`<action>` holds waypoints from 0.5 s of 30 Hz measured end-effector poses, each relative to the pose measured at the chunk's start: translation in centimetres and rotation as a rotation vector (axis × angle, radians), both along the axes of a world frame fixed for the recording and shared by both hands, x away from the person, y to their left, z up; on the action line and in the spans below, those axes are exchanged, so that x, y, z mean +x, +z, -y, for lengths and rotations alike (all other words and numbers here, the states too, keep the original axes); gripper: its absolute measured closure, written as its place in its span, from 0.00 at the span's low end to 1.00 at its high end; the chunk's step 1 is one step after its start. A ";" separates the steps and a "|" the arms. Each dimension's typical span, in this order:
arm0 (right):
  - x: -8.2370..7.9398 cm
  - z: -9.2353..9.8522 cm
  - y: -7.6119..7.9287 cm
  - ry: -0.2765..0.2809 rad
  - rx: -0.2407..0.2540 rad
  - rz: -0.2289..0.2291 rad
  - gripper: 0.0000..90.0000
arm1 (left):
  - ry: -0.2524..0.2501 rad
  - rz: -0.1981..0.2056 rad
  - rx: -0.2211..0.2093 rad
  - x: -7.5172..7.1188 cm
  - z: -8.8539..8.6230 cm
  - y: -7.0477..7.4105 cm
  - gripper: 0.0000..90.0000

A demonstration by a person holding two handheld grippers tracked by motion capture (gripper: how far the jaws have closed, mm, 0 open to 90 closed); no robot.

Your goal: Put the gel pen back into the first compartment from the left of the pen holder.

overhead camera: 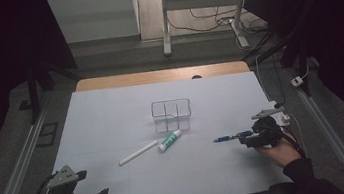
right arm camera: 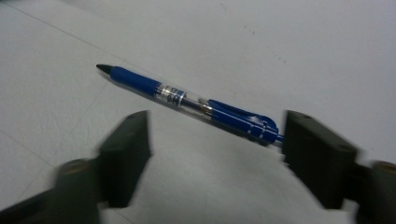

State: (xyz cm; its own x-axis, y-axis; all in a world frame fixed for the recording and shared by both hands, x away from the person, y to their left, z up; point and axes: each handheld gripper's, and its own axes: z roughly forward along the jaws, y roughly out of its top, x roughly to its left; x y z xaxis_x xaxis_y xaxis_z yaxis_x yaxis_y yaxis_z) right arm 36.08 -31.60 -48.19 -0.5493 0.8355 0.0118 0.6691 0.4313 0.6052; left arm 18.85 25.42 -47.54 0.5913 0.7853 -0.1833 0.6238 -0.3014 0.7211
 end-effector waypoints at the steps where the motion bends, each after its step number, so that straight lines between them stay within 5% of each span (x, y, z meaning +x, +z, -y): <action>1: 0.3 0.1 0.1 0.002 -0.006 -0.005 0.48 | 0.000 0.000 0.000 0.0 0.0 0.0 0.01; 8: 2.6 0.2 0.1 0.062 -0.055 -0.011 0.99 | -0.001 -0.002 0.003 0.0 0.0 0.0 0.01; 15: 4.7 0.0 -0.7 0.052 -0.093 -0.025 0.99 | -0.001 -0.003 0.004 0.0 0.0 0.0 0.01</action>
State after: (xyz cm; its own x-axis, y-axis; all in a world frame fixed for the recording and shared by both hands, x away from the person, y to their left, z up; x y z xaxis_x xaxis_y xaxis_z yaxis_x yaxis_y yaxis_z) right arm 40.79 -31.62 -48.93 -0.5925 0.8040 -0.0500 0.6588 0.5194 0.5443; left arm 18.88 25.38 -47.57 0.5915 0.7855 -0.1820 0.6259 -0.3049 0.7179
